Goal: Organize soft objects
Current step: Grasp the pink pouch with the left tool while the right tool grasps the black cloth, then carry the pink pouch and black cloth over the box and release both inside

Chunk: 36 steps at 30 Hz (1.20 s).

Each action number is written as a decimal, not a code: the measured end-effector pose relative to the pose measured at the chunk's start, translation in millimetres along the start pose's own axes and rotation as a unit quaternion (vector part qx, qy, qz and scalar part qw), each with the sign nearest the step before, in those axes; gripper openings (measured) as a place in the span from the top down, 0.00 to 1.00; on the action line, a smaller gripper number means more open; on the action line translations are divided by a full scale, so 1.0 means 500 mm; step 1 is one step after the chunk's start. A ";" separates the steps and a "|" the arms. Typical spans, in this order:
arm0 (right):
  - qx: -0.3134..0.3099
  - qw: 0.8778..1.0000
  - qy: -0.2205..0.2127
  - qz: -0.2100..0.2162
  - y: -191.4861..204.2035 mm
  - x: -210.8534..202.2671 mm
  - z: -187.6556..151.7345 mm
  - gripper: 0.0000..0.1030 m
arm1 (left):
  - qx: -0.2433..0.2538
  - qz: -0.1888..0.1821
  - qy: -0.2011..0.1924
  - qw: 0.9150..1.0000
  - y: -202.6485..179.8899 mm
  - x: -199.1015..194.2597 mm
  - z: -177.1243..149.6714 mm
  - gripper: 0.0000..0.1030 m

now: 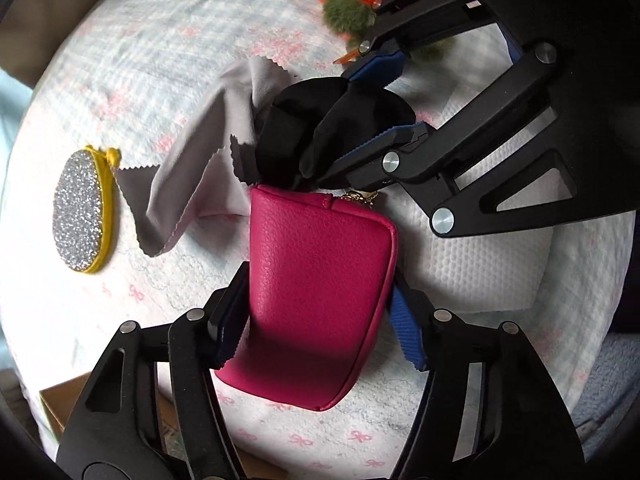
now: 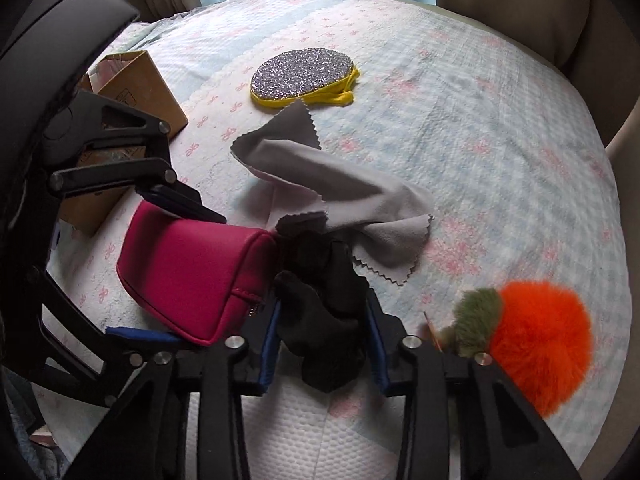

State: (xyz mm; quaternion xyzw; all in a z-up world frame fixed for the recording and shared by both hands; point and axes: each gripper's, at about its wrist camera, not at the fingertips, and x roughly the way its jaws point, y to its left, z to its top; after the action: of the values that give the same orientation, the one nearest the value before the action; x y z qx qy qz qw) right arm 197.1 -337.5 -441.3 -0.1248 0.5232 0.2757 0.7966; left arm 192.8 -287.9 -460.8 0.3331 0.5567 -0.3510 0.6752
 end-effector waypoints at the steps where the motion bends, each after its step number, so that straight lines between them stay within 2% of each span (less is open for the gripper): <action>1: 0.001 1.000 0.000 0.000 0.001 -0.001 -0.001 0.72 | -0.006 -0.004 -0.002 1.000 0.004 -0.002 -0.003 0.47; 5: 0.011 1.000 -0.003 0.002 0.001 -0.009 -0.008 0.78 | -0.028 -0.011 -0.011 0.999 0.018 -0.012 -0.012 0.55; 13: 0.039 0.999 -0.016 -0.020 -0.001 -0.046 -0.008 0.81 | -0.072 -0.016 -0.011 0.997 0.040 -0.042 -0.033 0.64; 19: 0.062 0.997 -0.036 -0.033 0.014 -0.104 -0.002 0.81 | -0.097 -0.008 -0.031 0.995 0.062 -0.109 -0.058 0.65; 24: 0.088 0.993 -0.055 -0.061 0.036 -0.171 0.019 0.81 | -0.124 0.003 -0.061 0.990 0.064 -0.205 -0.075 0.65; 31: 0.109 0.986 -0.094 -0.087 0.094 -0.297 0.064 0.81 | -0.194 0.009 -0.097 0.976 0.043 -0.355 -0.114 0.65; 36: 0.117 0.984 -0.107 -0.086 0.145 -0.377 0.098 0.81 | -0.265 0.013 -0.120 0.957 0.072 -0.460 -0.182 0.65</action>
State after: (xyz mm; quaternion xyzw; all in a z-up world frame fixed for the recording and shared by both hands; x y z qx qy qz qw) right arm 136.5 -312.5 -243.8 -0.0451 0.4507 0.1544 0.8781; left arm 145.3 -168.4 -246.3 0.1048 0.5403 -0.2200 0.8054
